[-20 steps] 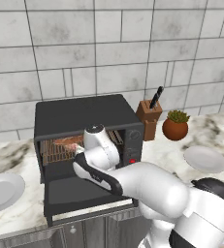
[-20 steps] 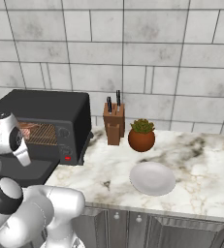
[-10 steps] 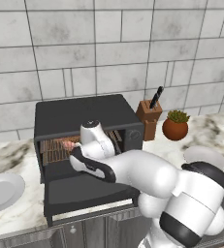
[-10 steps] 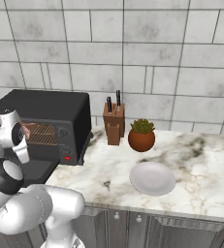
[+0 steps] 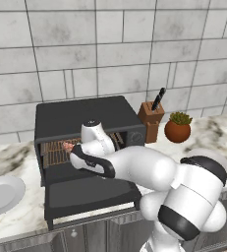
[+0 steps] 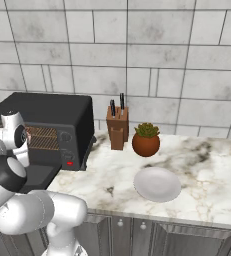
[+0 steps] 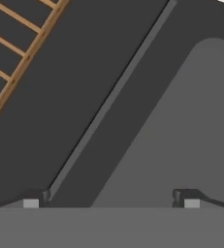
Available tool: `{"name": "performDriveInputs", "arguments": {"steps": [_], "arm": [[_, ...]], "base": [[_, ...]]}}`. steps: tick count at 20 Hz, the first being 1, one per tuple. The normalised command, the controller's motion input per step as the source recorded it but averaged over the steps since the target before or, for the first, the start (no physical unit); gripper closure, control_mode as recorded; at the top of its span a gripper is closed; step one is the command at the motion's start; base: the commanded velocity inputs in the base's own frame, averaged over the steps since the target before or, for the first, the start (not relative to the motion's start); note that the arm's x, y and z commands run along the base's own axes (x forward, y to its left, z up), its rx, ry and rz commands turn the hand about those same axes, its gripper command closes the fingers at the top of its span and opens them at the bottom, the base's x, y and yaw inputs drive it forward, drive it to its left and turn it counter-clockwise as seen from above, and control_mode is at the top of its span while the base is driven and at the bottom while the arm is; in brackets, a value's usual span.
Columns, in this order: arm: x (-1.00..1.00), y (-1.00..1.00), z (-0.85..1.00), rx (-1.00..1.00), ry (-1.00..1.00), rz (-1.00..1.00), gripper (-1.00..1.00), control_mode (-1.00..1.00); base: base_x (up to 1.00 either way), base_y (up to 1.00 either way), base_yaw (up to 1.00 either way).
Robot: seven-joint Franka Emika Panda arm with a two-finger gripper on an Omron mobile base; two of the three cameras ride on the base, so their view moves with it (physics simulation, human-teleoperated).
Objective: Open the toaster oven door. Place the baguette on the top rack in the toaster oven and place the steak on the bottom rack.
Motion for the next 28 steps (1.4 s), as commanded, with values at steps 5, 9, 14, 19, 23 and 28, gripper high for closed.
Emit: {"name": "performDriveInputs", "arguments": {"steps": [5, 9, 14, 19, 23, 28], "arm": [[0.04, 0.06, -0.08, 0.0, 0.12, -0.04, -1.0, -1.0], [-0.24, 0.07, 0.0, -0.02, 0.05, 0.0, -1.0, -1.0], [-0.4, -0.02, 0.1, -0.11, 0.04, 0.02, -1.0, -1.0], [-0.41, -0.15, 0.28, -0.12, 0.0, 0.24, -1.0, -1.0], [-0.43, -0.27, 0.4, -0.05, -0.02, 0.42, -1.0, -1.0], [-0.47, -0.37, 0.41, 0.0, -0.06, 0.41, -1.0, -1.0]], "base": [[0.0, 0.0, 0.0], [0.0, 0.0, 0.0], [0.0, 0.0, 0.0], [0.0, 0.0, 0.0], [0.0, 0.0, 0.0], [0.0, 0.0, 0.0]]}}
